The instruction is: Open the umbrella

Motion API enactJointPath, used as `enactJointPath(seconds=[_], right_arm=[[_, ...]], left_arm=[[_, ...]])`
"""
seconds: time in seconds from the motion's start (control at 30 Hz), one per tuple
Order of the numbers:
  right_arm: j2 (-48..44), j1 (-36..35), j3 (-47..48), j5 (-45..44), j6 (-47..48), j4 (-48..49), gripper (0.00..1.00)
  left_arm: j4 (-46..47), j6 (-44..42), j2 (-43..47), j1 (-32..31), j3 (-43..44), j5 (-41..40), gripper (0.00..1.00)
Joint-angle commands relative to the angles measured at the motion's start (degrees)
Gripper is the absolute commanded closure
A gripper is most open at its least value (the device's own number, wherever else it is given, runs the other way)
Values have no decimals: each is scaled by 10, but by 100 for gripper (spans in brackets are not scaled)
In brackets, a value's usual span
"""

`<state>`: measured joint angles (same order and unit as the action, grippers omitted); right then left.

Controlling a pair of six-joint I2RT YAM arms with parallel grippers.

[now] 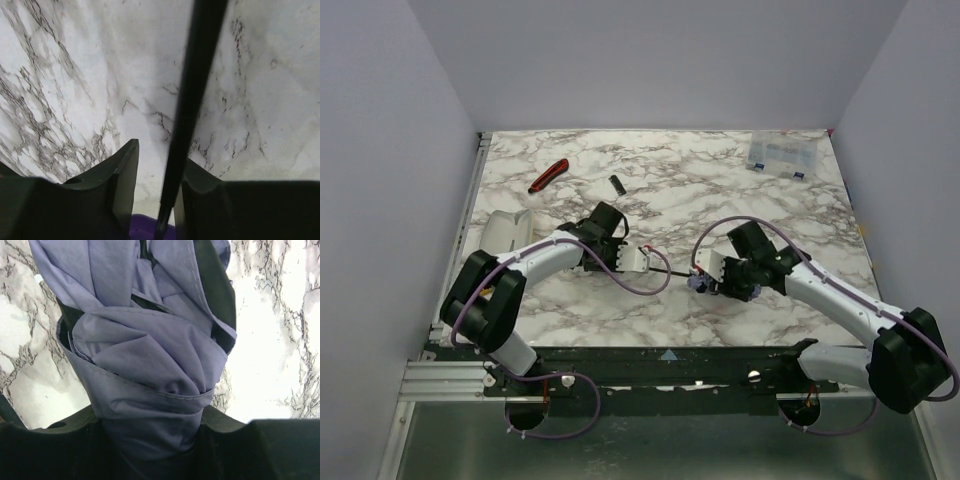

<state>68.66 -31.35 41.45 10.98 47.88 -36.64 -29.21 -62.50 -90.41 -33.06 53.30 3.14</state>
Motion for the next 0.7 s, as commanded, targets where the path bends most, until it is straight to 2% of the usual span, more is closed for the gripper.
enactJointPath(seconds=[0.0, 0.47, 0.67], right_arm=[[-27, 6, -13, -9, 20, -26, 100], [-81, 46, -49, -28, 54, -73, 100], [-103, 56, -65, -37, 75, -97, 100]], left_arm=[[-13, -34, 17, 38, -17, -44, 69], [16, -127, 34, 175, -57, -58, 70], [26, -157, 38, 211, -60, -63, 72]])
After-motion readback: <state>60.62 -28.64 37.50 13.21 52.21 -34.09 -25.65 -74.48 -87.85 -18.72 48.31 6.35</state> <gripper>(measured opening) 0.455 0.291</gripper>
